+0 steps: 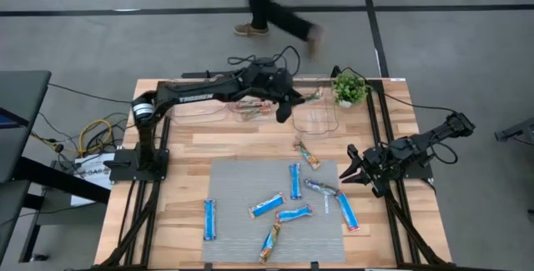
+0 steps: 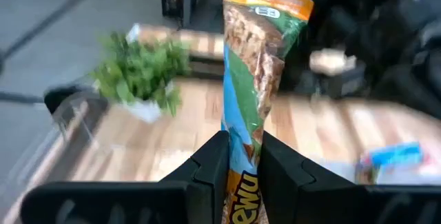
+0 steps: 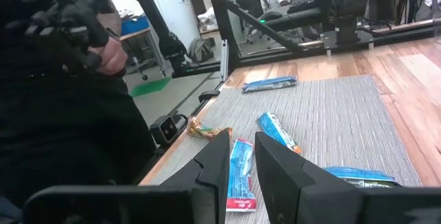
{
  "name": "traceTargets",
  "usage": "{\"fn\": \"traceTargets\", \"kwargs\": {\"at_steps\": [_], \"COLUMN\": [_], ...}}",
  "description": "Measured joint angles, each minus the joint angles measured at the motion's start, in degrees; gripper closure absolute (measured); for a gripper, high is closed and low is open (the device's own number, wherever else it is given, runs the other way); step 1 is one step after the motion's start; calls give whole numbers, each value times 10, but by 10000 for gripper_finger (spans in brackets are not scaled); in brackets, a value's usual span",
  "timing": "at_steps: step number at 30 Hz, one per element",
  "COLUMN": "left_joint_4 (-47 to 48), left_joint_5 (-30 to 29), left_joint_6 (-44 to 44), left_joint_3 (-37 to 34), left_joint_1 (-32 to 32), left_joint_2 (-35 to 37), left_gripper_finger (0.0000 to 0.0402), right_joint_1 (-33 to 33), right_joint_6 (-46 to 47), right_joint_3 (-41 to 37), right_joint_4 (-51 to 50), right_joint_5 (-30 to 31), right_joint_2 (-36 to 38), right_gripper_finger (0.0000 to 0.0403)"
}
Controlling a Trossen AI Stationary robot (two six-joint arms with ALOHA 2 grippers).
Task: Pick and place Granola Bars by type
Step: Put the yellow granola bar into the right transparent bin
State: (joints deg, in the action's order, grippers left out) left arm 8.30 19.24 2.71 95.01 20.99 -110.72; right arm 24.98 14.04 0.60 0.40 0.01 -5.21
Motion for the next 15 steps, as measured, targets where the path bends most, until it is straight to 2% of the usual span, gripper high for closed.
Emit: {"fn": "traceTargets", "kwargs": {"at_steps": [6,15], "left_joint_4": [39,37], "left_joint_5": [0,-19], "left_joint_6": [52,115], "left_joint_3": [63,76], "left_joint_1": [-8,-24], "left_joint_2": [-65,-114], "left_gripper_finger": [338,338], "right_joint_1": [0,0], "right_joint_6": [0,0], "right_joint_3": [0,0], "right_joint_4": [0,0], "right_joint_5": [0,0], "right_joint_2": [0,0], "right_gripper_finger": [341,341]}}
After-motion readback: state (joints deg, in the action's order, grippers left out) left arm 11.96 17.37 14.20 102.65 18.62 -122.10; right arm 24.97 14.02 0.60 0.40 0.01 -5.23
